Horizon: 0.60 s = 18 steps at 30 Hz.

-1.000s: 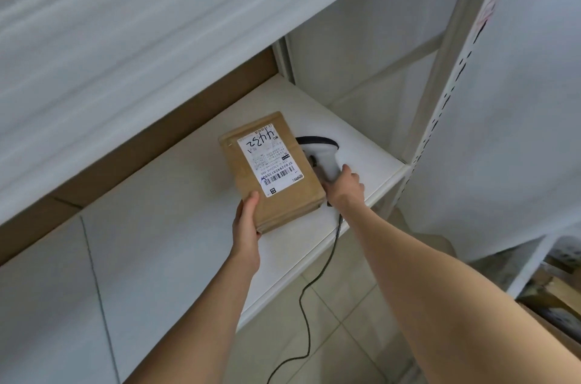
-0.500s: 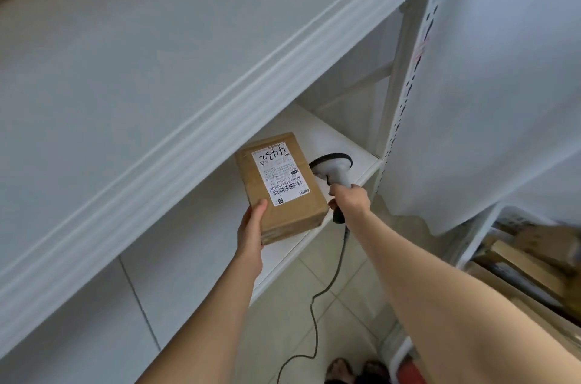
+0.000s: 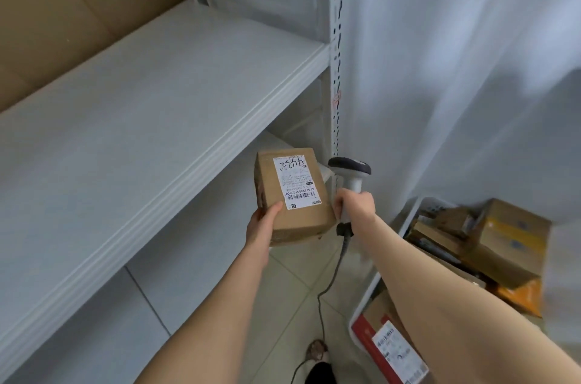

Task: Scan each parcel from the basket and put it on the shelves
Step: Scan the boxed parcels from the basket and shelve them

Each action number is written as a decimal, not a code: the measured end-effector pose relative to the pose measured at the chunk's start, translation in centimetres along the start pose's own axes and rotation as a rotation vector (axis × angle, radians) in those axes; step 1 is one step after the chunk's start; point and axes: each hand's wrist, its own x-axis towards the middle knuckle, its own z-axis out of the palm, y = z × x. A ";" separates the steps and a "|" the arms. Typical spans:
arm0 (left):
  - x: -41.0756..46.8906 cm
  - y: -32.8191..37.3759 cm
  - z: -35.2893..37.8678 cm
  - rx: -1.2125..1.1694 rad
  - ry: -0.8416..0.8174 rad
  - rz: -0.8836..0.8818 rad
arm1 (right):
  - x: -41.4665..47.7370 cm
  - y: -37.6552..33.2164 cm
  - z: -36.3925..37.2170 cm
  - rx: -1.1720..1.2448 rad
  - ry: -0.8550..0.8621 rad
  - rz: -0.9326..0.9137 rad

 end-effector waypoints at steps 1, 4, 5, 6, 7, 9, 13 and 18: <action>-1.0 0.0 0.3 0.005 -0.008 0.011 | -0.9 -0.2 -1.0 0.037 -0.014 -0.010; -4.3 -0.3 1.0 0.025 -0.027 0.049 | -3.7 -0.3 -4.2 0.108 -0.081 -0.055; -5.4 -0.5 1.2 0.028 -0.027 0.064 | -4.7 -0.1 -5.3 0.112 -0.101 -0.079; -6.6 -0.8 1.5 0.026 -0.024 0.078 | -5.8 0.1 -6.4 0.122 -0.115 -0.103; -7.9 -1.1 1.7 0.020 -0.021 0.091 | -7.0 0.3 -7.5 0.141 -0.127 -0.122; -10.8 -1.8 2.2 -0.001 -0.013 0.110 | -9.5 0.9 -9.8 0.184 -0.157 -0.139; -16.5 -3.0 3.0 -0.058 0.017 0.145 | -14.0 2.0 -13.9 0.112 -0.210 -0.214; -22.4 -4.0 2.3 -0.132 0.022 0.161 | -19.5 2.7 -17.0 0.144 -0.372 -0.169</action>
